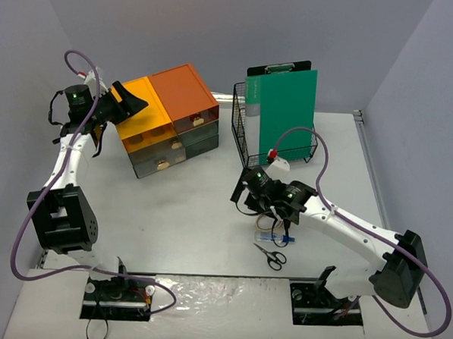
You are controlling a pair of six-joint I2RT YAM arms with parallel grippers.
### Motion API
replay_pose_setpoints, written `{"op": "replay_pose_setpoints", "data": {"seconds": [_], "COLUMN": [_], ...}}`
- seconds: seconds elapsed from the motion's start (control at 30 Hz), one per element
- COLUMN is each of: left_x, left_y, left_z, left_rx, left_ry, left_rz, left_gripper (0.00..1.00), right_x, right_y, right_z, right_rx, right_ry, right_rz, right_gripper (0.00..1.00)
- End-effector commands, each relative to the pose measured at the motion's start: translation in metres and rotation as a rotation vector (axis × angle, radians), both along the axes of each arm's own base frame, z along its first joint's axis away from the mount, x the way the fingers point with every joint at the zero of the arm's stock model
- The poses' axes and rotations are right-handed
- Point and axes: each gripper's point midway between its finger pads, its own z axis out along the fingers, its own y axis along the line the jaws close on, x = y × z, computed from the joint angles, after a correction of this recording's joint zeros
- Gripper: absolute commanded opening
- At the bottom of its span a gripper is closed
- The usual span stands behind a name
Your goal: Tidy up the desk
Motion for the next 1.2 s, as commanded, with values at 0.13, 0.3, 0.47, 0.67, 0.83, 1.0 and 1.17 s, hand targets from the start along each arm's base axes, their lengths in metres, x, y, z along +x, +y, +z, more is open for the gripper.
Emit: {"op": "replay_pose_setpoints", "data": {"seconds": [0.13,0.3,0.47,0.67,0.83,1.0,1.17], "left_x": [-0.006,-0.006,-0.005,-0.003,-0.002,-0.002,-0.003], "left_y": [0.005,0.004,0.004,0.003,0.002,0.002,0.001], "left_z": [-0.006,0.001,0.001,0.005,0.010,0.012,0.012], "left_rx": [-0.061,-0.058,-0.055,-0.065,-0.070,-0.072,-0.069], "left_ry": [0.070,0.056,0.056,0.045,0.038,0.034,0.034], "left_rz": [0.042,0.037,0.033,0.027,0.023,0.020,0.018], "left_gripper": [0.65,0.65,0.65,0.65,0.65,0.65,0.65], "right_x": [-0.041,-0.044,-0.033,-0.019,-0.023,-0.032,-0.030], "right_y": [-0.079,-0.088,-0.085,-0.067,-0.060,-0.069,-0.072], "right_z": [-0.035,-0.048,-0.051,-0.068,-0.088,-0.094,-0.103], "right_rx": [-0.243,-0.275,-0.316,-0.315,-0.325,-0.325,-0.340], "right_ry": [0.098,0.104,0.076,0.076,0.143,0.165,0.161], "right_rz": [-0.118,-0.148,-0.137,-0.111,-0.112,-0.124,-0.125], "right_gripper": [0.95,0.72,0.65,0.59,0.58,0.60,0.60]}}
